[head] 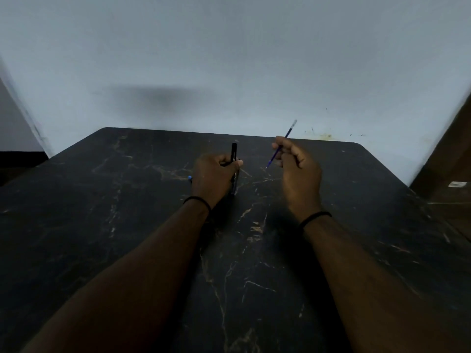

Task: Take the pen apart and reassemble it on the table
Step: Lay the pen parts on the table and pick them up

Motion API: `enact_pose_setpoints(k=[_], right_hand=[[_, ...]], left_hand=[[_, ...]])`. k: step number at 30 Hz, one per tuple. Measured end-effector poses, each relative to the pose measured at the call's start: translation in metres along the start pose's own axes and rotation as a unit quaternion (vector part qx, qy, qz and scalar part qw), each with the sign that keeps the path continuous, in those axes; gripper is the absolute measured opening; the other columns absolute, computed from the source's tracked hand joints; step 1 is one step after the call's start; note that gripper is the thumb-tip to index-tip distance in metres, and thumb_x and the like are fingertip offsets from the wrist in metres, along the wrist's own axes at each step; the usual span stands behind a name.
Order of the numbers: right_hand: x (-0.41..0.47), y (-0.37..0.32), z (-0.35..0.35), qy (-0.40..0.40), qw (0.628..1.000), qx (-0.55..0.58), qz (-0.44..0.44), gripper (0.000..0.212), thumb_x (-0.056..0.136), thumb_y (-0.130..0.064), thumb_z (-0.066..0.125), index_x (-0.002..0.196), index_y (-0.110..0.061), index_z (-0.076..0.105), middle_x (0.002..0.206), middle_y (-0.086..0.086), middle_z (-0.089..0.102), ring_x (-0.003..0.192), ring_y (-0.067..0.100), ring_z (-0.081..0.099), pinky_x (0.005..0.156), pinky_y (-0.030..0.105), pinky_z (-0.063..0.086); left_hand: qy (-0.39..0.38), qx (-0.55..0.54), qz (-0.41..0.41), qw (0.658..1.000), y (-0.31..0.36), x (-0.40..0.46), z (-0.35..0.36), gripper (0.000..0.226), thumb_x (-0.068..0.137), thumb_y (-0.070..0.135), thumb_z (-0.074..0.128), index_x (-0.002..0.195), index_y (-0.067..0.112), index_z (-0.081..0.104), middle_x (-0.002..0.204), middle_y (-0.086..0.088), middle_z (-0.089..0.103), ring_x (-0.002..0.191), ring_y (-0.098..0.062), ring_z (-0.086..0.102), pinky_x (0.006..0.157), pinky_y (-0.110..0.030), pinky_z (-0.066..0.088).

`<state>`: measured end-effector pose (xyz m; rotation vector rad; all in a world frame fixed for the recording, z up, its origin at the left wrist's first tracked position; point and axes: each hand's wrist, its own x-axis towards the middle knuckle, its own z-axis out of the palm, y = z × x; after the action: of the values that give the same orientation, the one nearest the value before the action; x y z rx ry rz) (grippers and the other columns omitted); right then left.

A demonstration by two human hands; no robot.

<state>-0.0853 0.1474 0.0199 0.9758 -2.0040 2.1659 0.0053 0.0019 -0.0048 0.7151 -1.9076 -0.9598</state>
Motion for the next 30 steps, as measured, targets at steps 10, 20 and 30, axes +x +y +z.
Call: enact_pose_setpoints(k=[10, 20, 30], right_hand=[[0.025, 0.033, -0.037, 0.056, 0.943, -0.322, 0.063, 0.016, 0.096, -0.021, 0.059, 0.11, -0.013, 0.06, 0.098, 0.004, 0.064, 0.087, 0.023, 0.058, 0.074, 0.026, 0.036], [0.025, 0.034, -0.043, -0.021, 0.889, -0.443, 0.116, 0.031, 0.085, -0.035, 0.058, 0.073, -0.007, 0.064, 0.081, 0.017, 0.067, 0.081, 0.04, 0.066, 0.072, 0.039, 0.055], [0.021, 0.031, -0.03, -0.094, 0.891, -0.426, 0.122, 0.023, 0.09, -0.023, 0.055, 0.079, -0.005, 0.063, 0.083, 0.018, 0.063, 0.085, 0.04, 0.066, 0.074, 0.042, 0.054]], left_hand=[[0.006, 0.025, -0.009, 1.0, 0.0, -0.001, -0.001, 0.037, 0.083, 0.034, 0.077, 0.056, 0.014, 0.061, 0.051, 0.005, 0.054, 0.046, -0.005, 0.046, 0.053, -0.027, 0.042], [0.009, 0.031, -0.009, 0.999, 0.002, -0.002, -0.002, 0.037, 0.084, 0.033, 0.076, 0.053, 0.022, 0.059, 0.045, 0.01, 0.051, 0.04, 0.0, 0.042, 0.05, -0.023, 0.039], [0.003, 0.028, -0.005, 1.0, 0.005, -0.004, -0.004, 0.026, 0.087, 0.032, 0.074, 0.081, 0.007, 0.075, 0.074, -0.013, 0.072, 0.066, -0.025, 0.069, 0.066, -0.043, 0.057]])
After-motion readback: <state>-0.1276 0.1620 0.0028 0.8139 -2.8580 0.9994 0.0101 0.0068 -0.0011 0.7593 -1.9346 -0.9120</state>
